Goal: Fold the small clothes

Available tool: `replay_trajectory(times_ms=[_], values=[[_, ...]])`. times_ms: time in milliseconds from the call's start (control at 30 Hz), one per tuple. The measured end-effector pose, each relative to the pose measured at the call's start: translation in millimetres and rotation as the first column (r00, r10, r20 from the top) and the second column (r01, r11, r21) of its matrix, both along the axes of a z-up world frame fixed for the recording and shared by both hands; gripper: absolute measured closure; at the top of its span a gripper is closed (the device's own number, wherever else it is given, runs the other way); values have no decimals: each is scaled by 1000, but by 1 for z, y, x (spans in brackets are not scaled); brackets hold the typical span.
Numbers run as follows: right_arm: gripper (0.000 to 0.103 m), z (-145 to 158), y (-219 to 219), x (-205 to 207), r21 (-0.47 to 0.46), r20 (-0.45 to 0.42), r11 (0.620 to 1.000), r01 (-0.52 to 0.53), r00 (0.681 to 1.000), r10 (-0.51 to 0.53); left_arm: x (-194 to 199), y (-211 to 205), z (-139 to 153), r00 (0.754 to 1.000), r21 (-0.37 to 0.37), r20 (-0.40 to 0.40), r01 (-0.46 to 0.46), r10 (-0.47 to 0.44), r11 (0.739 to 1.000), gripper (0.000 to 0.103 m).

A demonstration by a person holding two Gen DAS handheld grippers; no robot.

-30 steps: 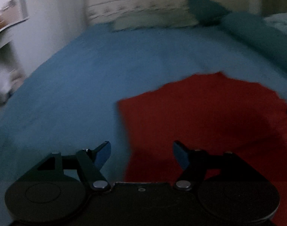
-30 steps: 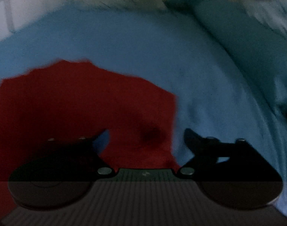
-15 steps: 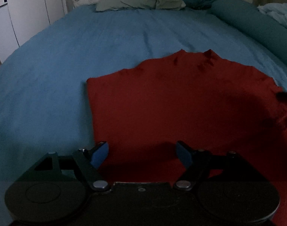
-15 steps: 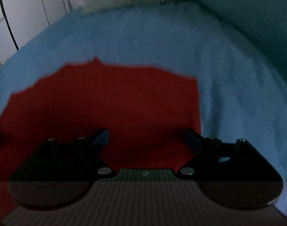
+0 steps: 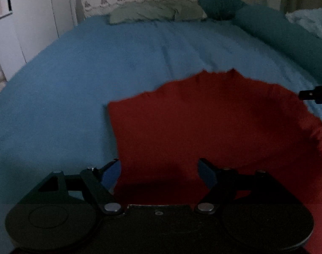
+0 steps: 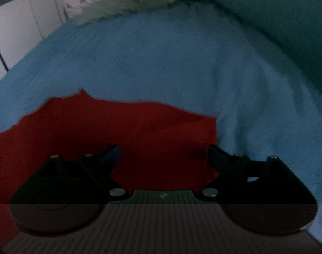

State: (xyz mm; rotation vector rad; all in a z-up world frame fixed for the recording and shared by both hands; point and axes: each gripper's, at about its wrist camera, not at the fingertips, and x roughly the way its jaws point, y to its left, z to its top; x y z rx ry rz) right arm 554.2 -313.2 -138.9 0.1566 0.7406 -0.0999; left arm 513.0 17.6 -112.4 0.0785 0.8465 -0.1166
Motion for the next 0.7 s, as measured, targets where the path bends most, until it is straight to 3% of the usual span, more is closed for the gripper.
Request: replay_trajectory(times_ms=[233, 400, 533, 700], values=[[0, 78, 11, -98, 10, 134, 1000, -25, 991, 24, -72, 28, 62, 997, -16, 75, -30, 31, 999, 19], [0, 109, 9, -175, 26, 144, 999, -31, 989, 27, -144, 42, 88, 996, -29, 83, -37, 39, 999, 19], [0, 106, 13, -246, 24, 127, 999, -44, 991, 41, -203, 40, 82, 998, -45, 62, -29, 32, 999, 19], [0, 62, 21, -324, 50, 62, 996, -78, 995, 75, -274, 26, 41, 998, -16, 52, -32, 32, 999, 20]])
